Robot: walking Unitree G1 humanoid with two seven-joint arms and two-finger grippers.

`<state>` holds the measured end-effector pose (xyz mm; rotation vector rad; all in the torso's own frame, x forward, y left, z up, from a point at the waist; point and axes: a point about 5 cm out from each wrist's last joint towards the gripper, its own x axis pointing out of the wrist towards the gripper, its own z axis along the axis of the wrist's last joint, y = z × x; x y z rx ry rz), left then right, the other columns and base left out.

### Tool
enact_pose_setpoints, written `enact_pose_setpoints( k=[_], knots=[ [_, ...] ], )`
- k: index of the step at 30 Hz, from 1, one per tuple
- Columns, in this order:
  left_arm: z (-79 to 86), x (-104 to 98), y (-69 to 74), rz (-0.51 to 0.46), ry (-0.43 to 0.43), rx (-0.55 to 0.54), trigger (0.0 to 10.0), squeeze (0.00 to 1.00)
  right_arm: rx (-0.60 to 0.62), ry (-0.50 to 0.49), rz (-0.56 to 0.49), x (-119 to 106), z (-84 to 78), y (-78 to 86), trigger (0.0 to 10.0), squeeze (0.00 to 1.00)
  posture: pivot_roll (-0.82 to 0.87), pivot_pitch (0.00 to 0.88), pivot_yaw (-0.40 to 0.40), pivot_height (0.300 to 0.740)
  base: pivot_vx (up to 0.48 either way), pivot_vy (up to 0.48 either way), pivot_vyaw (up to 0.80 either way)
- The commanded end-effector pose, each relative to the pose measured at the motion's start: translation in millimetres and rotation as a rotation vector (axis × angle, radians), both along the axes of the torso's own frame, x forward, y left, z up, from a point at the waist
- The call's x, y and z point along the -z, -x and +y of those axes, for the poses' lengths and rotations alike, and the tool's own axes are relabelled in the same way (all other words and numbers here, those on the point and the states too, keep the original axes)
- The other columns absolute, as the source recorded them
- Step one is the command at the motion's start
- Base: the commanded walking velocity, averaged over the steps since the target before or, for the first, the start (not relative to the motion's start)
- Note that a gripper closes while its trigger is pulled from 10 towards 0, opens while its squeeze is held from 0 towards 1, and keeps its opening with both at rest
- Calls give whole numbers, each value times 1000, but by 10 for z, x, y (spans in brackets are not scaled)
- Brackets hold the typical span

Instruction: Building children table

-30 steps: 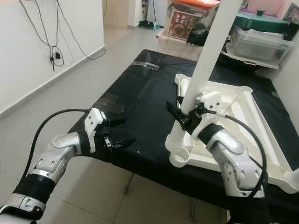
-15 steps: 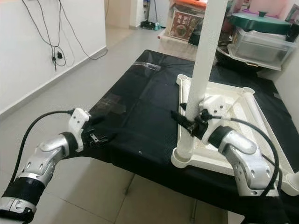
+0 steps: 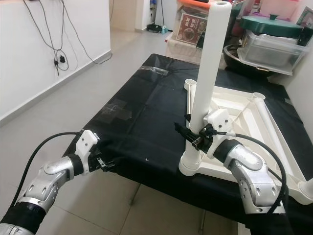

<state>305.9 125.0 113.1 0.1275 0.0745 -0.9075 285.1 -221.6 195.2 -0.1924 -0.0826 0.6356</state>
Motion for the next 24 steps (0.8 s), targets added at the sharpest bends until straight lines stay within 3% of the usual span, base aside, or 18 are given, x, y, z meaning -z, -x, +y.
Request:
enact_pose_setpoints(
  k=[1, 6, 17, 24],
  knots=[
    [-59, 38, 39, 19, 5, 20, 10000, 0, 3, -4, 51, 131, 0, 0, 0, 0, 141, 0, -116, 740, 0, 0, 0],
    [-57, 35, 52, 21, 10, 17, 10000, 0, 10, -39, 55, 173, 9, -22, 0, 0, 147, 0, -123, 740, 0, 0, 0],
    [-78, 22, 48, 27, 17, 8, 10000, 0, 28, 10, 71, 281, -36, -92, 0, 0, 147, 0, -125, 740, 0, 0, 0],
    [-99, 23, 45, 30, 23, 4, 10000, 0, 68, -75, 119, 392, -81, -106, 0, 0, 148, 0, -126, 740, 0, 0, 0]
  ],
)
